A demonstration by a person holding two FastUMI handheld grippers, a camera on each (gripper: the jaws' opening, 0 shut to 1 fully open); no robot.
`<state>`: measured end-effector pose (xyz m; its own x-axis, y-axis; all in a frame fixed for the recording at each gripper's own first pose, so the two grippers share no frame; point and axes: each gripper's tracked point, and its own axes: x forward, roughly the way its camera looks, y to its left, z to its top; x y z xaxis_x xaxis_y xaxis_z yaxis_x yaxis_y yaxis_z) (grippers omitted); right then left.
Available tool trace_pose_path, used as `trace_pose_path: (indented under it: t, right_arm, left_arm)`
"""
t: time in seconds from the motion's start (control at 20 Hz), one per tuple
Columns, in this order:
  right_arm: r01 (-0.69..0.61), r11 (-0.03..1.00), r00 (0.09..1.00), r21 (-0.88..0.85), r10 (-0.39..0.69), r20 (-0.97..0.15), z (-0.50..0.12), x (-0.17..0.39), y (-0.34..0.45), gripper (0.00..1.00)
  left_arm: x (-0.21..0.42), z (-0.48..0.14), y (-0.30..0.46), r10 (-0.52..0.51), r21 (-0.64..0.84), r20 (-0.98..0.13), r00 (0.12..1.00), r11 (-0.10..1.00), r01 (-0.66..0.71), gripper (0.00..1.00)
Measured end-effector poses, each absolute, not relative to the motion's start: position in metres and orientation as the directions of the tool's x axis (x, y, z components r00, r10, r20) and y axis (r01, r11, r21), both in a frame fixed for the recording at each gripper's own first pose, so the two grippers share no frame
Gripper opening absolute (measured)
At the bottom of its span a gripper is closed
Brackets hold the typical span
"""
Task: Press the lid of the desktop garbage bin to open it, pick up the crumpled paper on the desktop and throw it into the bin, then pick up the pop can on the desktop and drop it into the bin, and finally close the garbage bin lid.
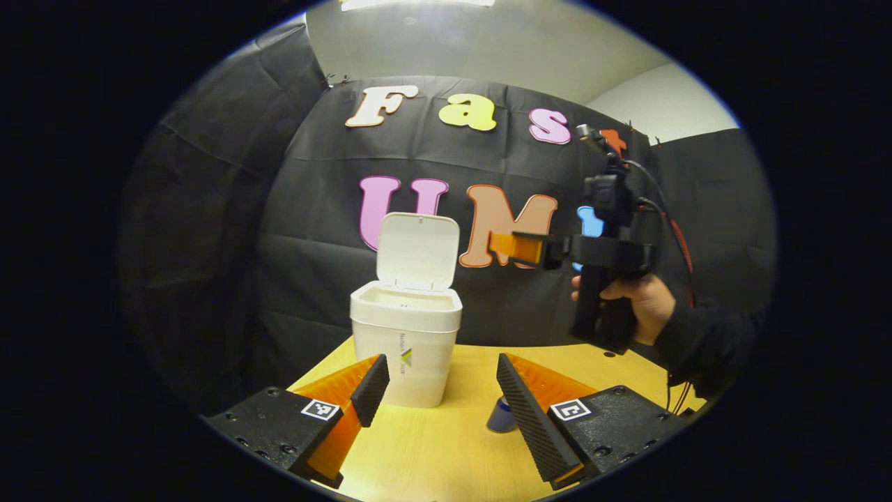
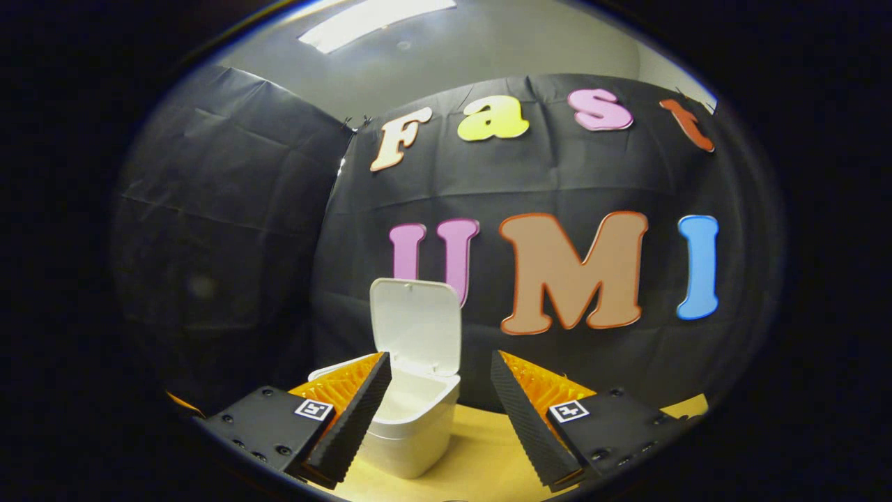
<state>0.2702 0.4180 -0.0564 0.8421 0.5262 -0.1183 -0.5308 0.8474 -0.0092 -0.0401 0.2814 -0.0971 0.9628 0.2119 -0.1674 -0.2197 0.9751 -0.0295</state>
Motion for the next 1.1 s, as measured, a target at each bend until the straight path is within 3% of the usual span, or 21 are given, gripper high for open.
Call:
trace_pose_path:
  t: [0.05,0.15,0.25,0.45,0.5,0.55,0.65,1.1]
  right_arm:
    - [-0.511,0.86,0.856,-0.006,0.508,-0.1,-0.047,0.266,0.399,0.96]
    - [-0.464,0.886,0.884,-0.008,0.462,-0.072,-0.031,0.255,0.359,1.0]
    - [-0.413,0.911,0.909,-0.008,0.412,-0.056,-0.022,0.242,0.319,0.96]
    - [-0.302,0.953,0.952,-0.016,0.301,-0.051,-0.023,0.215,0.243,1.0]
    - [-0.273,0.962,0.961,-0.023,0.271,-0.05,-0.025,0.209,0.225,0.96]
    - [-0.243,0.97,0.969,-0.027,0.242,-0.053,-0.028,0.2,0.208,1.0]
    - [-0.191,0.981,0.979,-0.025,0.188,-0.077,-0.04,0.184,0.177,0.96]
    - [-0.001,0.999,0.979,-0.033,-0.006,-0.202,-0.084,0.123,0.085,0.96]
  left_arm:
    - [-0.035,-0.097,0.273,0.193,-0.029,-0.164,0.967,0.979,-0.2,0.93]
    - [-0.022,-0.1,0.257,0.153,-0.029,-0.162,0.975,0.987,-0.16,0.93]
    - [-0.011,-0.104,0.241,0.116,-0.031,-0.159,0.98,0.992,-0.123,0.93]
    - [0.011,-0.114,0.21,0.054,-0.022,-0.154,0.987,0.998,-0.058,0.94]
    - [0.017,-0.119,0.204,0.043,-0.024,-0.156,0.987,0.999,-0.047,0.94]
    - [0.022,-0.124,0.198,0.032,-0.028,-0.161,0.986,0.999,-0.037,0.94]
    - [0.031,-0.139,0.188,0.019,-0.035,-0.18,0.984,0.999,-0.025,0.94]
    - [0.065,-0.232,0.181,0.022,-0.023,-0.303,0.953,0.999,-0.031,0.94]
